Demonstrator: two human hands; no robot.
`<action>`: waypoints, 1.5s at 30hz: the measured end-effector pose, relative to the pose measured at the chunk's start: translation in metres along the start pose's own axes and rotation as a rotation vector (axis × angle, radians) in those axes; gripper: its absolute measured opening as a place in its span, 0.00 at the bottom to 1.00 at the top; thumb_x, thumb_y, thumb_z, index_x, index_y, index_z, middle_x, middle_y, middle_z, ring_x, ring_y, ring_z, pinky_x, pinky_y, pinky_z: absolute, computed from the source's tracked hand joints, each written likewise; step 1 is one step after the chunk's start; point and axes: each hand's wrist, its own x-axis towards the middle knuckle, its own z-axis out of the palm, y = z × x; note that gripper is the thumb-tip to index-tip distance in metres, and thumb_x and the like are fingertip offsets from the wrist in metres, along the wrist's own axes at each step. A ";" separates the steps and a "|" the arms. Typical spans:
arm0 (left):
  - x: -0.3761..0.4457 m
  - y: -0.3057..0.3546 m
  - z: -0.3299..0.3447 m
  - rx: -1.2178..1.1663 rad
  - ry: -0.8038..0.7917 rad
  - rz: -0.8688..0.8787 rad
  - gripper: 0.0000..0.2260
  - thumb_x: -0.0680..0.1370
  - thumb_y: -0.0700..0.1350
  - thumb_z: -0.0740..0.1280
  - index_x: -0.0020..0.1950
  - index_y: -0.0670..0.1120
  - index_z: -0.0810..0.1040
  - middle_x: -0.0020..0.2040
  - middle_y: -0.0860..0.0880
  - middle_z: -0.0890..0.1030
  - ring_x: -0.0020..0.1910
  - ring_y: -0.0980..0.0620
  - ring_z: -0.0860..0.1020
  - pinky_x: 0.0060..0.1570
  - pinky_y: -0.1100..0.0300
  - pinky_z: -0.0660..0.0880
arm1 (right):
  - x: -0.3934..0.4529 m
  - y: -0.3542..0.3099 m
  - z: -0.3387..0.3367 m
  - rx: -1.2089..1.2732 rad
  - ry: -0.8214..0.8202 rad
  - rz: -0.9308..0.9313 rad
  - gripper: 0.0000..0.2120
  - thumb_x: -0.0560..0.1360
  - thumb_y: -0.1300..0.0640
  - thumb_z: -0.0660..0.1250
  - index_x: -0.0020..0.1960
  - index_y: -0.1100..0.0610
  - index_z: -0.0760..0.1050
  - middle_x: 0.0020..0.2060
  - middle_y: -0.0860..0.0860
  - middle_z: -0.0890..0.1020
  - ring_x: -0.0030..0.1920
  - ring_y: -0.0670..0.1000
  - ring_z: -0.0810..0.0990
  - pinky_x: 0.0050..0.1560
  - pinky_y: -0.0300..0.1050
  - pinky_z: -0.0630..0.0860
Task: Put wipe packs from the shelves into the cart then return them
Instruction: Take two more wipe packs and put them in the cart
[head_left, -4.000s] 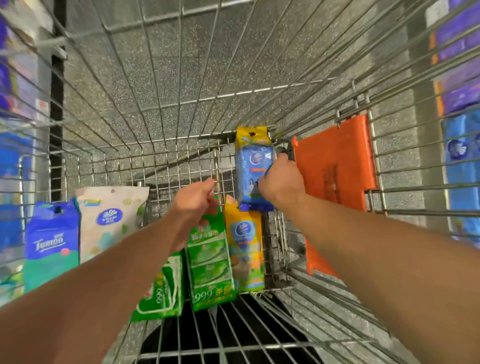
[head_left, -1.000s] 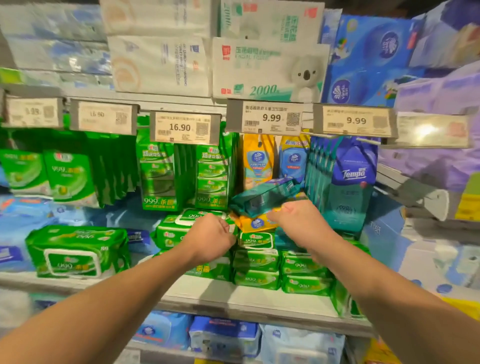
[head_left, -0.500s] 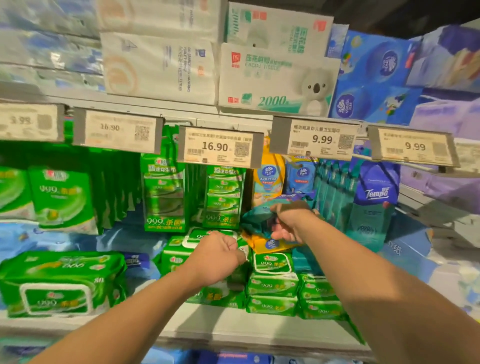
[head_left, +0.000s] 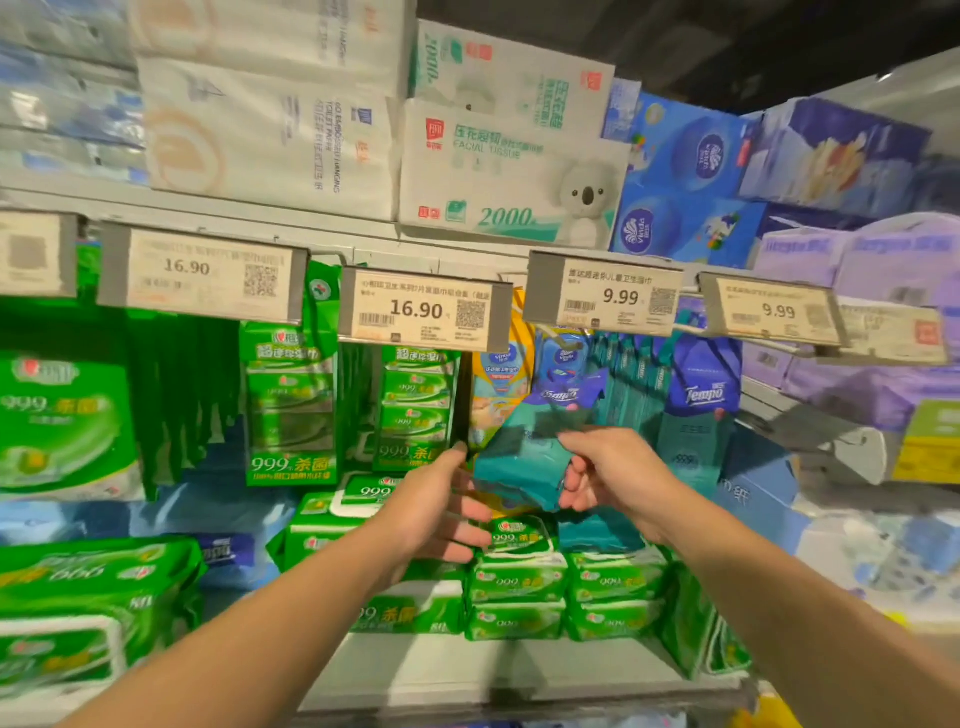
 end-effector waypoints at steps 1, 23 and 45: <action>0.002 0.000 0.003 -0.030 -0.033 -0.005 0.25 0.82 0.64 0.52 0.55 0.45 0.76 0.41 0.44 0.83 0.36 0.45 0.82 0.36 0.58 0.77 | -0.008 0.004 -0.002 0.014 -0.044 -0.039 0.17 0.81 0.57 0.63 0.35 0.60 0.70 0.24 0.56 0.76 0.24 0.55 0.79 0.24 0.40 0.73; -0.015 -0.041 -0.016 -0.393 0.163 0.344 0.17 0.81 0.55 0.63 0.60 0.42 0.74 0.49 0.44 0.86 0.46 0.45 0.84 0.48 0.47 0.81 | 0.004 0.019 -0.005 0.000 0.097 0.418 0.18 0.81 0.48 0.59 0.34 0.54 0.68 0.22 0.50 0.76 0.14 0.42 0.57 0.17 0.28 0.49; -0.035 -0.051 -0.036 -0.337 0.191 0.365 0.12 0.81 0.53 0.63 0.58 0.47 0.77 0.51 0.47 0.86 0.49 0.49 0.85 0.49 0.52 0.80 | 0.021 0.022 0.021 0.083 0.248 0.274 0.13 0.81 0.57 0.60 0.41 0.60 0.75 0.36 0.57 0.85 0.30 0.51 0.85 0.23 0.37 0.75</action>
